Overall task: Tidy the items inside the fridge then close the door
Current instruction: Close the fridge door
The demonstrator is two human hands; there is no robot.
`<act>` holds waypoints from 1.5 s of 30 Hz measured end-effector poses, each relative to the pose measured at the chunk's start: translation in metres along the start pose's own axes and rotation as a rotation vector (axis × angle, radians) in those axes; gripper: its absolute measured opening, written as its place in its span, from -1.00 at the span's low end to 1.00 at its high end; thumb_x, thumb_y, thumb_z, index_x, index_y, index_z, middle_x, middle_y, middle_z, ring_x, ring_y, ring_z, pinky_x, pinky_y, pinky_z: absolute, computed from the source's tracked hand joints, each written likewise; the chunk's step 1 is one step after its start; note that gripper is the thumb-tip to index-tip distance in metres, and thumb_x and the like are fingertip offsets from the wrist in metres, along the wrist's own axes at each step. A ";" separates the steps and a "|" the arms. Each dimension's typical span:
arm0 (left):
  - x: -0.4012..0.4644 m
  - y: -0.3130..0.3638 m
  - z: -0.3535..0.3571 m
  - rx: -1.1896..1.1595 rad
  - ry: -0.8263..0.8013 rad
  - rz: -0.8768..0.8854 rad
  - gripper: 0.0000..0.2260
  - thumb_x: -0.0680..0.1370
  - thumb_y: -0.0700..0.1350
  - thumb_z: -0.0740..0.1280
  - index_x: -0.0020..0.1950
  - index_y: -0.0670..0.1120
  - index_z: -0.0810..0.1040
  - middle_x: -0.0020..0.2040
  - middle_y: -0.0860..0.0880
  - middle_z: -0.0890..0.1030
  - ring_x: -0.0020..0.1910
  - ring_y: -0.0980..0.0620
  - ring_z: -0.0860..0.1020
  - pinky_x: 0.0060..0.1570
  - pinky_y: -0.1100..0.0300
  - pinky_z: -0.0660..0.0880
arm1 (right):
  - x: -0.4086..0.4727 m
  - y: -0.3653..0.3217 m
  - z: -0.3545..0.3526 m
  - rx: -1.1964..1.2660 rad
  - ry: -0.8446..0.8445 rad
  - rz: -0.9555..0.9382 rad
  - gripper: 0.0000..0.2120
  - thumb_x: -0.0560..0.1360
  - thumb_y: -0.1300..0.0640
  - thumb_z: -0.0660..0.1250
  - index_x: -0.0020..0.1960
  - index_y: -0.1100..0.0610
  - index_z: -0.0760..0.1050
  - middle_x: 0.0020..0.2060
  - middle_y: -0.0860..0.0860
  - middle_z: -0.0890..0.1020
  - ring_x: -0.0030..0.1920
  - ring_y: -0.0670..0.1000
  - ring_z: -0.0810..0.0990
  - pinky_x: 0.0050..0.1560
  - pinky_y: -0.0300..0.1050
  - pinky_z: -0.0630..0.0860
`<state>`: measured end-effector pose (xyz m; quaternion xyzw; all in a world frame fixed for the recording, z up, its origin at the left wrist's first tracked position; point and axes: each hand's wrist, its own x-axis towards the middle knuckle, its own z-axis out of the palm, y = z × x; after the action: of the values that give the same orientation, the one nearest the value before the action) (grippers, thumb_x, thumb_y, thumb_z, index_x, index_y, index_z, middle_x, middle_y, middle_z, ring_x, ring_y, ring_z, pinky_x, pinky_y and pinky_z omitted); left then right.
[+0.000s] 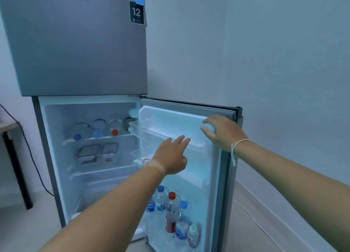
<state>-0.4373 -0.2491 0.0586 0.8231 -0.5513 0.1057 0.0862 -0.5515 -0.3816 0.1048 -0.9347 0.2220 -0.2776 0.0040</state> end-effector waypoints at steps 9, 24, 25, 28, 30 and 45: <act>0.002 0.005 0.000 -0.128 0.073 0.008 -0.53 0.54 -0.17 0.15 0.46 -0.03 0.26 0.49 0.01 0.30 0.45 -0.02 0.21 0.43 0.20 0.04 | -0.024 0.028 0.015 -0.107 0.188 -0.159 -0.71 0.50 0.11 0.26 0.14 0.22 0.58 0.20 0.11 0.59 0.28 0.12 0.52 0.26 -0.02 0.46; -0.029 -0.037 0.003 -0.277 0.109 -0.036 -0.58 0.46 0.03 0.13 0.29 -0.03 0.43 0.35 0.05 0.45 0.38 0.00 0.31 0.35 0.13 0.25 | -0.075 0.044 0.037 -0.283 0.283 -0.298 -0.53 0.51 0.01 0.12 0.39 0.08 0.30 0.41 0.08 0.38 0.42 0.08 0.23 0.43 0.03 0.07; -0.034 -0.041 0.001 -0.294 0.106 -0.041 -0.55 0.44 0.06 0.08 0.27 -0.04 0.44 0.34 0.04 0.47 0.36 0.01 0.33 0.32 0.14 0.25 | -0.076 0.042 0.038 -0.256 0.297 -0.295 -0.52 0.51 0.01 0.12 0.41 0.08 0.26 0.42 0.08 0.35 0.43 0.08 0.22 0.43 0.03 0.06; -0.049 -0.053 -0.003 -0.364 0.145 -0.063 -0.53 0.49 0.08 0.00 0.20 -0.12 0.50 0.28 -0.04 0.52 0.29 -0.02 0.41 0.12 0.25 0.25 | -0.079 0.034 0.039 -0.186 0.319 -0.252 -0.49 0.52 0.00 0.10 0.44 0.10 0.18 0.45 0.11 0.29 0.44 0.06 0.20 0.44 0.01 0.04; -0.060 -0.064 -0.006 -0.387 0.164 -0.101 -0.55 0.55 0.06 0.01 0.16 -0.21 0.51 0.24 -0.14 0.54 0.24 -0.08 0.44 -0.03 0.32 0.18 | -0.079 0.028 0.043 -0.153 0.315 -0.232 -0.46 0.52 -0.01 0.09 0.46 0.13 0.15 0.47 0.12 0.26 0.45 0.04 0.18 0.45 -0.01 0.02; -0.147 -0.159 -0.027 -0.358 0.314 -0.349 -0.61 0.65 -0.10 0.00 0.46 -0.11 0.29 0.48 -0.02 0.35 0.48 0.02 0.28 0.41 0.23 0.14 | -0.060 -0.105 0.094 0.252 0.298 -0.502 -0.42 0.54 0.01 0.10 0.49 0.03 -0.03 0.46 -0.02 0.18 0.45 -0.03 0.16 0.45 -0.10 0.10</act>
<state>-0.3466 -0.0510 0.0414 0.8507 -0.3911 0.1163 0.3313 -0.5041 -0.2723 0.0079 -0.9016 -0.0534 -0.4289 0.0186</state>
